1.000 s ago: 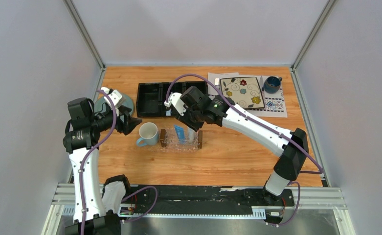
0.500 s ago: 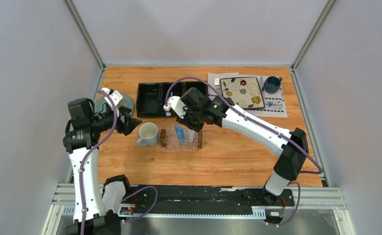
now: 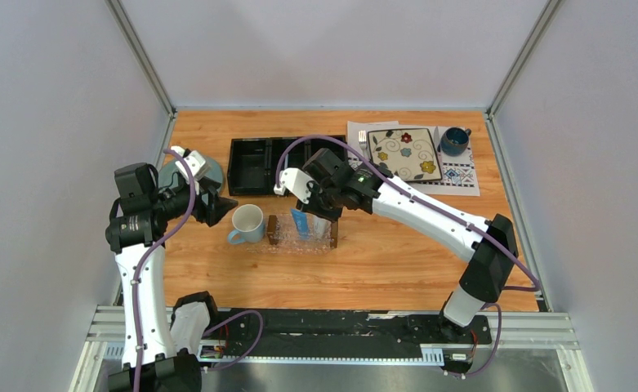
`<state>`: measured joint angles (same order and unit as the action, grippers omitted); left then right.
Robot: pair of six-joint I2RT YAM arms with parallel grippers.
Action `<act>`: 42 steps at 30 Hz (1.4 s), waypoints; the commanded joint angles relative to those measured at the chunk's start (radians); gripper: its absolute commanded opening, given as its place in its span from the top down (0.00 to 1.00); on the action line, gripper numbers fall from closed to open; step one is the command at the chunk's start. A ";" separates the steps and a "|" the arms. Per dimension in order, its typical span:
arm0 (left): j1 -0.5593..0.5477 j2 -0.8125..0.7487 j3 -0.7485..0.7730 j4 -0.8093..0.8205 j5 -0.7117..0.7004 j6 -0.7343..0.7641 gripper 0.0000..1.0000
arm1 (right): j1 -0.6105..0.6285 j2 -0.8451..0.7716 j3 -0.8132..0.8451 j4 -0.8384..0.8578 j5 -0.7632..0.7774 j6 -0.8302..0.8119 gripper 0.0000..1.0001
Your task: Prepare toiletry sets of a toothbrush and toothpaste on the tray
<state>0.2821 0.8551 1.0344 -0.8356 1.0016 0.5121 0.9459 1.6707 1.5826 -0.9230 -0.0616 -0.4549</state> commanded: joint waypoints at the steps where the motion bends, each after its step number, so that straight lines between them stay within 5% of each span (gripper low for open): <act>1: 0.008 -0.001 0.027 -0.002 0.042 0.031 0.25 | -0.001 -0.048 0.005 0.029 -0.003 -0.045 0.74; 7: 0.008 0.002 0.027 -0.003 0.043 0.035 0.25 | -0.004 -0.048 0.013 0.023 -0.003 -0.064 0.74; 13: 0.008 0.013 0.009 0.035 0.031 -0.009 0.25 | -0.004 -0.049 0.028 0.010 0.008 -0.044 0.50; 21: -0.007 0.041 -0.007 0.253 -0.060 -0.256 0.25 | -0.002 -0.055 0.118 -0.008 0.017 -0.007 0.41; 31: -0.263 0.238 0.127 0.288 -0.498 -0.376 0.28 | -0.009 -0.066 0.223 -0.036 -0.021 0.053 0.38; 42: -0.464 0.623 0.423 0.216 -0.713 -0.460 0.31 | -0.099 -0.117 0.195 0.056 0.134 0.151 0.39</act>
<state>-0.1116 1.3876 1.3617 -0.5922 0.3923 0.0994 0.8921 1.6169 1.7775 -0.9405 0.0074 -0.3721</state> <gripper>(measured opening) 0.698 0.614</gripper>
